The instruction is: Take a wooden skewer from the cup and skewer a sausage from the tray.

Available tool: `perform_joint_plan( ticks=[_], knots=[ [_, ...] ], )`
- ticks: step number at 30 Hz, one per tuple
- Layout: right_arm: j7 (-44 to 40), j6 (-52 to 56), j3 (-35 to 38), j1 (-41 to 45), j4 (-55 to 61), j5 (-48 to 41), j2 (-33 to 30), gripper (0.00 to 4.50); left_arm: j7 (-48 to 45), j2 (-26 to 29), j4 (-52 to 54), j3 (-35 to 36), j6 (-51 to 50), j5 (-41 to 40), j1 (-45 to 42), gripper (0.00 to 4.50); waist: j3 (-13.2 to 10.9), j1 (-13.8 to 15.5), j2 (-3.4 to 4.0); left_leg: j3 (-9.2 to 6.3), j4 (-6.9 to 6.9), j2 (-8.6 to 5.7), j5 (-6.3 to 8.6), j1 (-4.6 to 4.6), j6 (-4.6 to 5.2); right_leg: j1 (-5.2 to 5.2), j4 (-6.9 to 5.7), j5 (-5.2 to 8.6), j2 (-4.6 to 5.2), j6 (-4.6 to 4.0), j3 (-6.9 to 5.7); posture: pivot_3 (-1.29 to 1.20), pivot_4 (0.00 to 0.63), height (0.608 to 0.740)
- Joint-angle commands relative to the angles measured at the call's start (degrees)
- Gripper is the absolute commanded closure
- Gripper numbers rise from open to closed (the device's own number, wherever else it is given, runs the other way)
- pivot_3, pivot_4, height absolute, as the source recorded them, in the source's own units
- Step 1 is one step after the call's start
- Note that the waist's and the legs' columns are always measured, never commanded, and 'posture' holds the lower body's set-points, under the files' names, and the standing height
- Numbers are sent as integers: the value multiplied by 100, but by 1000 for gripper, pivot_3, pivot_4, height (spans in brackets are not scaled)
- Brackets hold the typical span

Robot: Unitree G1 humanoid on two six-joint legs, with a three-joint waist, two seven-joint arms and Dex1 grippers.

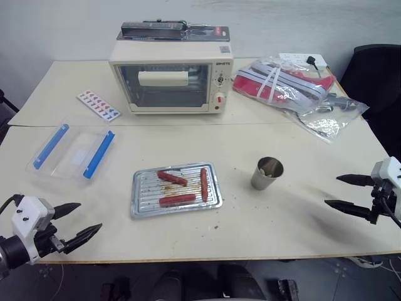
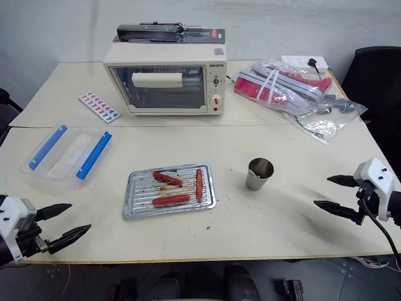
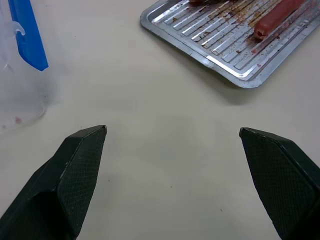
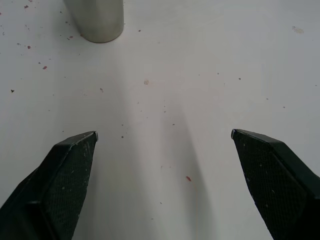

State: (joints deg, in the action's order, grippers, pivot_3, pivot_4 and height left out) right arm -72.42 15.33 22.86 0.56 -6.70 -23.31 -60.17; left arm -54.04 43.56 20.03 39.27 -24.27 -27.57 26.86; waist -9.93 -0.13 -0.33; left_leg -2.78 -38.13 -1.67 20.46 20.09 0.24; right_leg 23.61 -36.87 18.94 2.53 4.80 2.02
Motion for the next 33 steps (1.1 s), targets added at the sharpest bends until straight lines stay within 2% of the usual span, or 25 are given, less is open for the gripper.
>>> perform_joint_plan(
  ticks=[1, 7, 11, 17, 21, 26, 30, 33],
  knots=[
    [90, 44, 116, -17, 230, -54, -18, 8, 12, 69, 22, 74, 113, 19, -46, 0, 0, 1, 0, 0, 0, 0, 0, 0, 0, 0, 0, 0, 0, 0, 0, 0, 150, 740],
    [254, 165, 131, -87, 441, -81, 22, 8, 116, 58, 34, 61, -24, -9, -113, 0, 0, 4, 0, 0, 0, 0, 0, 0, 0, 0, -1, 0, 0, 0, 0, 0, 150, 740],
    [260, 780, 181, -130, 616, -339, -51, 8, 24, 47, 209, 35, -350, -272, -35, 0, 0, 4, 0, 0, -1, 0, 0, 1, -1, 0, -1, 0, 0, 0, 1, 0, 150, 740],
    [409, 955, 197, -225, 933, -326, -10, 8, 189, 7, 364, -52, -515, -338, -187, 0, 0, 5, 0, 0, -1, 0, 1, 0, 1, 0, -2, 0, 0, 0, 0, 0, 150, 740],
    [773, 1122, 164, -357, 1478, -443, 304, 8, 165, 67, 664, -666, -680, -451, -554, 0, 2, 21, -3, -1, -2, 0, -1, 0, -1, -1, -4, 0, 0, 1, 0, 0, 150, 740],
    [1370, 1510, 593, -905, 2607, -685, 777, 8, -146, 527, 1107, -828, -1322, -1239, -1119, 0, 0, 31, 1, -6, -3, 0, -12, 7, -24, 4, -5, -1, 0, 1, -4, 0, 150, 740],
    [1935, 2006, 942, -1338, 3753, -1144, 1170, 8, -379, 970, 1260, -1170, -1734, -1908, -1955, 0, 0, 52, 1, -9, -4, -1, -12, 6, -25, 3, -10, -1, -1, 1, -5, 0, 150, 740],
    [2685, 2450, 984, -1196, 4423, -1725, 1593, 8, -420, 1096, 1193, -1682, -1976, -2295, -2876, 0, 0, 30, 0, -8, -5, -2, -13, 1, -25, -1, -15, -1, -1, 2, -3, 0, 150, 740]
  ],
)
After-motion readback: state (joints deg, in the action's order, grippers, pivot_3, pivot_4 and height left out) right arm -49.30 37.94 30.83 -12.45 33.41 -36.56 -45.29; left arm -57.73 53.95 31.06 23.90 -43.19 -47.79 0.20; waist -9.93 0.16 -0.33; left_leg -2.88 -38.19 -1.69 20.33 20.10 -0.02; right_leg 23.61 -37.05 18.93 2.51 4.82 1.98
